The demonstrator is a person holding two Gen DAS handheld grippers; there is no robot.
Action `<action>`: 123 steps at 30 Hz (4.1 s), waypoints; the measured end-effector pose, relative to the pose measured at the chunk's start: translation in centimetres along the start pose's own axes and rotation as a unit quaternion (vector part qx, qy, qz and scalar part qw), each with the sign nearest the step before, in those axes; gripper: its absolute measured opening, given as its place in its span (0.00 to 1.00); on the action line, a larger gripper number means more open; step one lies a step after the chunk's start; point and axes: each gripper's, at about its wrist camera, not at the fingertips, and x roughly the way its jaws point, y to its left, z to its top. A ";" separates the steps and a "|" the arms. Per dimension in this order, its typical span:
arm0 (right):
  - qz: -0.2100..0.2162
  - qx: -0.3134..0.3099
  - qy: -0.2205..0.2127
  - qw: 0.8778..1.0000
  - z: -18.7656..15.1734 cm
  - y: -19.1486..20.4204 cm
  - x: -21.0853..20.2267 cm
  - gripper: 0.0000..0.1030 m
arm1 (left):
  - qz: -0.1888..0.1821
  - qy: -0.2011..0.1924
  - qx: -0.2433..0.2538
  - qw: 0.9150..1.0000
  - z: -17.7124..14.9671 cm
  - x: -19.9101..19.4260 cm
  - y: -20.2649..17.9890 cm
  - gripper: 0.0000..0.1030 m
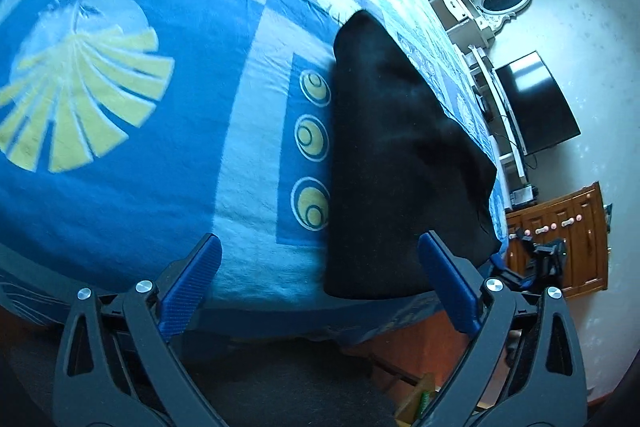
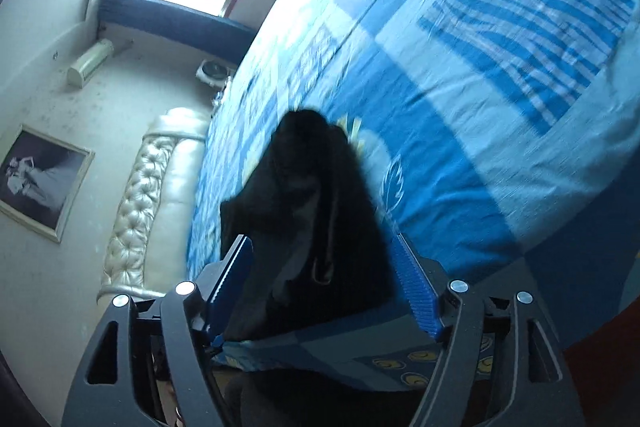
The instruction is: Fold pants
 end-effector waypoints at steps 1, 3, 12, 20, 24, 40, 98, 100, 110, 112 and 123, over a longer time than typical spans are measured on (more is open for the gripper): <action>0.003 0.002 0.006 1.000 -0.2 0.1 0.6 0.70 | -0.001 0.003 0.003 1.000 -0.2 0.5 -0.5 0.96; 0.010 0.006 0.018 1.000 -0.7 0.0 1.4 0.70 | -0.003 0.006 0.010 1.000 -0.3 1.1 -0.9 0.96; -0.001 0.007 0.027 1.000 -1.2 -0.7 2.2 0.72 | -0.021 0.016 0.015 1.000 0.0 2.8 -2.4 0.96; 0.015 0.014 0.031 0.999 -1.3 -0.6 3.3 0.75 | -0.053 0.035 0.009 0.998 0.0 4.1 -3.1 0.96; -0.017 -0.018 0.031 0.999 -1.3 0.4 3.7 0.61 | -0.055 0.050 0.009 0.997 0.0 4.9 -3.3 0.71; -0.041 -0.040 0.025 0.998 -1.7 0.8 3.9 0.48 | 0.005 0.045 0.044 0.998 -0.2 5.3 -5.1 0.44; 0.015 -0.111 0.144 0.983 -6.7 9.4 16.2 0.46 | 0.077 -0.021 0.004 0.997 1.9 -6.1 6.5 0.42; 0.015 -0.111 0.143 0.983 -6.9 9.5 16.3 0.46 | 0.078 -0.021 0.004 0.997 2.0 -5.9 6.5 0.43; 0.017 -0.112 0.139 0.984 -6.9 9.8 16.2 0.46 | 0.073 -0.027 0.006 0.997 1.8 -6.2 7.3 0.54; 0.028 -0.108 0.141 0.984 -6.8 9.7 16.1 0.48 | 0.077 -0.037 0.012 0.996 1.8 -6.3 7.1 0.63; 0.030 -0.130 0.108 0.985 -3.4 10.5 13.4 0.69 | 0.095 -0.061 0.065 0.991 1.8 -8.9 5.2 0.85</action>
